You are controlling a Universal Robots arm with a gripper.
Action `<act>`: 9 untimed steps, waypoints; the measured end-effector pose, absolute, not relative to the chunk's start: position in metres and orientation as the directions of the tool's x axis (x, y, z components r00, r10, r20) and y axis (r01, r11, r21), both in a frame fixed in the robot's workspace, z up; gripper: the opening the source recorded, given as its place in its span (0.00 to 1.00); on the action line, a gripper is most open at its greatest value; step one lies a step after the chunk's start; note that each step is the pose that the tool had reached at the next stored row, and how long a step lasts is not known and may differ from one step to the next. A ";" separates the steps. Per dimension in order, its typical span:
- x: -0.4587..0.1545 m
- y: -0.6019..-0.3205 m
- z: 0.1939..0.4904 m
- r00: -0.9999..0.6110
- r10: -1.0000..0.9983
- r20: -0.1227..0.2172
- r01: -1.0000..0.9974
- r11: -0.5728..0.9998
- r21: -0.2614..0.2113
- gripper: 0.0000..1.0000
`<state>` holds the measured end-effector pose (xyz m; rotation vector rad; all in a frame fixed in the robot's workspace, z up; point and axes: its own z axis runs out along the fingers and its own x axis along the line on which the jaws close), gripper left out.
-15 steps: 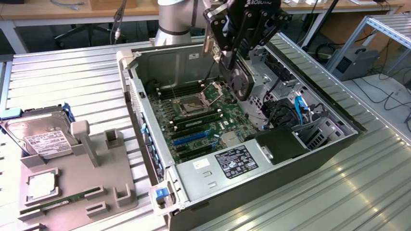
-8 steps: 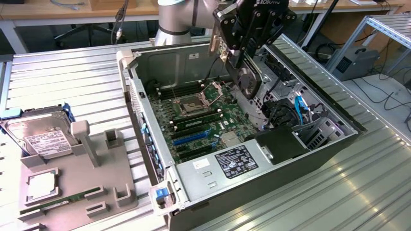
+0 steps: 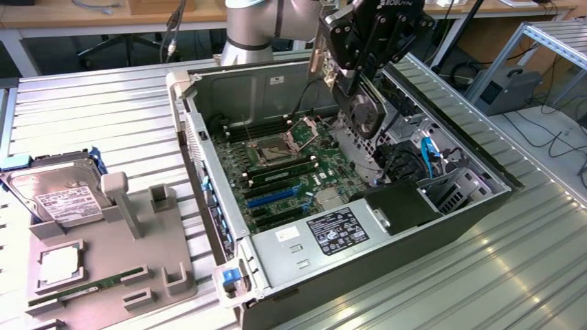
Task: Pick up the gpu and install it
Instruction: 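Pick up the gpu and move the gpu toward the slot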
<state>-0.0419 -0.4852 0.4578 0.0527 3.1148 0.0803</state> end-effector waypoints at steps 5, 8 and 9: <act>-0.035 -0.485 0.458 -0.999 0.035 -0.024 0.033 0.998 0.052 0.27; -0.035 -0.485 0.458 -0.999 0.035 -0.024 0.033 0.998 0.052 0.27; -0.035 -0.485 0.458 -0.999 0.034 -0.024 0.033 0.998 0.052 0.27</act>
